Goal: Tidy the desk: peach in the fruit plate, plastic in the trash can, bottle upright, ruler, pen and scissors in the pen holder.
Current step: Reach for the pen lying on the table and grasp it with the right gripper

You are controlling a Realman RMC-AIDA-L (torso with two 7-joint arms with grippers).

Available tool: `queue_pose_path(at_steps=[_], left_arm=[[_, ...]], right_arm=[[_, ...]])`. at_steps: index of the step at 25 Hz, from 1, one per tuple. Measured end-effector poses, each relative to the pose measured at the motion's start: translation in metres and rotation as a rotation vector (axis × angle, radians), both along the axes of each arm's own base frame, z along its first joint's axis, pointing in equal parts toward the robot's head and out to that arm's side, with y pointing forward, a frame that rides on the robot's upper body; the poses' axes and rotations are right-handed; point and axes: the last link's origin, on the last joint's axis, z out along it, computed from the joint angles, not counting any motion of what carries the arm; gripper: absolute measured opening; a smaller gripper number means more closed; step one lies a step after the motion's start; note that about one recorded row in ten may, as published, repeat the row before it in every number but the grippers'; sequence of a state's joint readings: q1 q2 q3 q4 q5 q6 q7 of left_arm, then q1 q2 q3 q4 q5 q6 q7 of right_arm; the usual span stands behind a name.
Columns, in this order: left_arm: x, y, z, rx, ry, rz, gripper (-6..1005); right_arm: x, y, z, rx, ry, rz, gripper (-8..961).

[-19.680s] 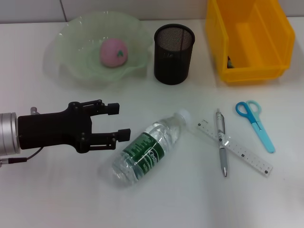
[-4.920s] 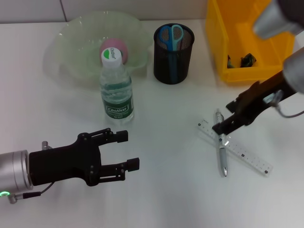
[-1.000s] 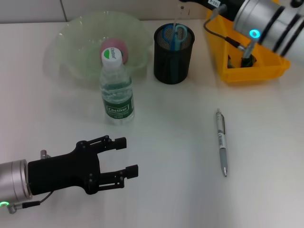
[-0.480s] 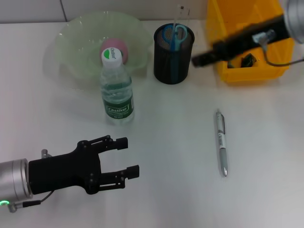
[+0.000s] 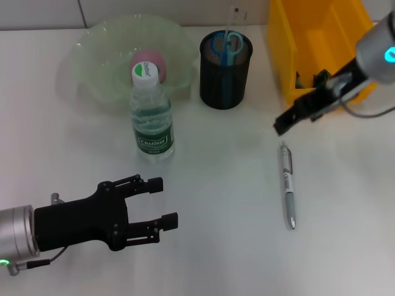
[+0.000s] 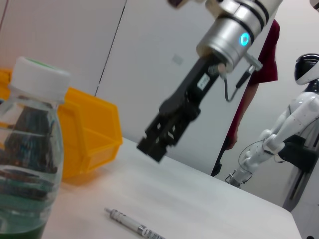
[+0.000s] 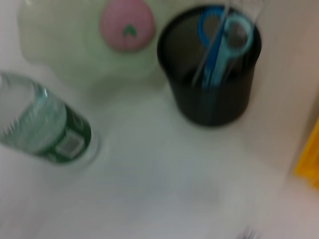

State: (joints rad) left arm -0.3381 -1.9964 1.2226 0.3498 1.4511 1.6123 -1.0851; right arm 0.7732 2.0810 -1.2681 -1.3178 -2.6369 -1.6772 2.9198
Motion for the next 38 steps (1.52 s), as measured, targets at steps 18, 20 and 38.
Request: queue_pose_path(at_steps=[18, 20, 38], left_arm=[[-0.004, -0.001, 0.0, 0.011, 0.015, 0.009, 818], [-0.004, -0.001, 0.0, 0.011, 0.015, 0.009, 818], [-0.006, -0.003, -0.001, 0.013, 0.018, 0.018, 818]], right_arm=[[0.028, -0.003, -0.061, -0.154, -0.194, -0.07, 761], [0.029, -0.002, -0.062, -0.155, -0.201, -0.071, 761], [0.025, 0.007, -0.07, -0.138, -0.261, -0.002, 758]])
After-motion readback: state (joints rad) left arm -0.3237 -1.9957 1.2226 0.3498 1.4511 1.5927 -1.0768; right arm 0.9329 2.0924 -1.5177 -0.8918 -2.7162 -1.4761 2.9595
